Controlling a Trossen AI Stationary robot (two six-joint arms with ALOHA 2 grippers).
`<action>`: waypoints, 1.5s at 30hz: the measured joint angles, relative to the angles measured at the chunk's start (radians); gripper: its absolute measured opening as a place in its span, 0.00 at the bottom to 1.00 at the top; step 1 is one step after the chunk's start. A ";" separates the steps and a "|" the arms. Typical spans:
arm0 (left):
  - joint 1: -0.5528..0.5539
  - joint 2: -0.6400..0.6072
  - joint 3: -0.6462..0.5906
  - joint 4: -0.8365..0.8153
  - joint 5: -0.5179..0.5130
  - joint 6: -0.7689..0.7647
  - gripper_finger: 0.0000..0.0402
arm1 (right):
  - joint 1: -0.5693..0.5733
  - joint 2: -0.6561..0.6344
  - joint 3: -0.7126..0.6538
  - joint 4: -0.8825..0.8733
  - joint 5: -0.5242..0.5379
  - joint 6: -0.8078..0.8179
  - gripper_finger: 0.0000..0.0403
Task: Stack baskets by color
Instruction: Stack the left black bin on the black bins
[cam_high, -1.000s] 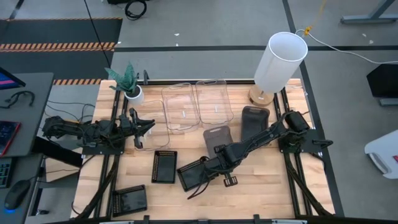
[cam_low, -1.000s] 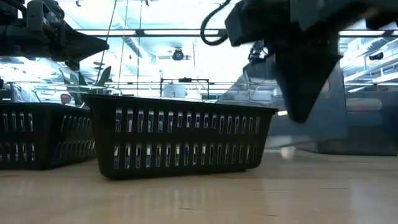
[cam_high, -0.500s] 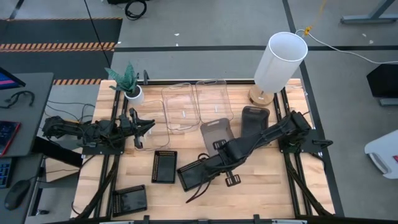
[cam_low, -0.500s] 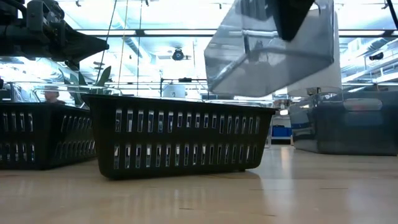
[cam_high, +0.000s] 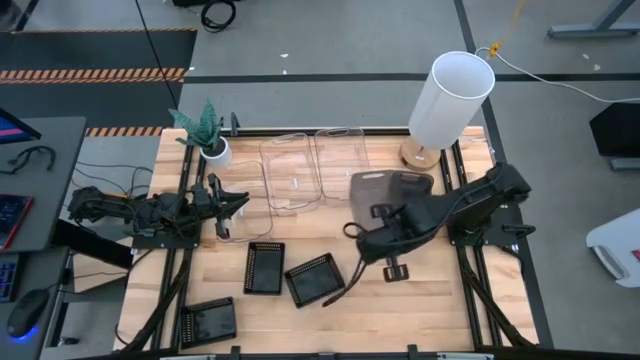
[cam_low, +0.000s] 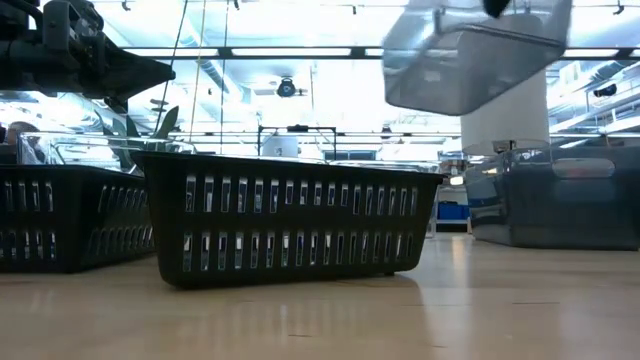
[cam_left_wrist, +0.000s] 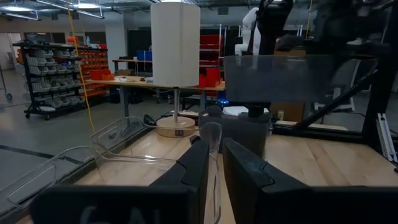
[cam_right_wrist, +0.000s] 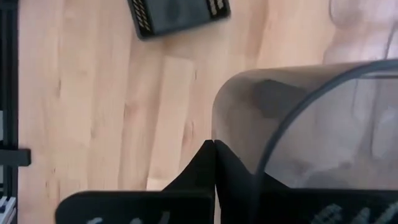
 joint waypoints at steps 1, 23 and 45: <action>0.000 0.000 0.000 0.000 0.000 0.000 0.14 | 0.000 -0.024 -0.030 0.000 0.001 0.021 0.01; 0.000 0.000 0.000 0.000 0.000 0.000 0.14 | -0.140 -0.306 -0.571 0.054 0.017 0.140 0.02; 0.000 0.000 0.000 0.000 0.000 0.000 0.13 | -0.192 -0.309 -0.681 0.240 -0.040 0.135 0.08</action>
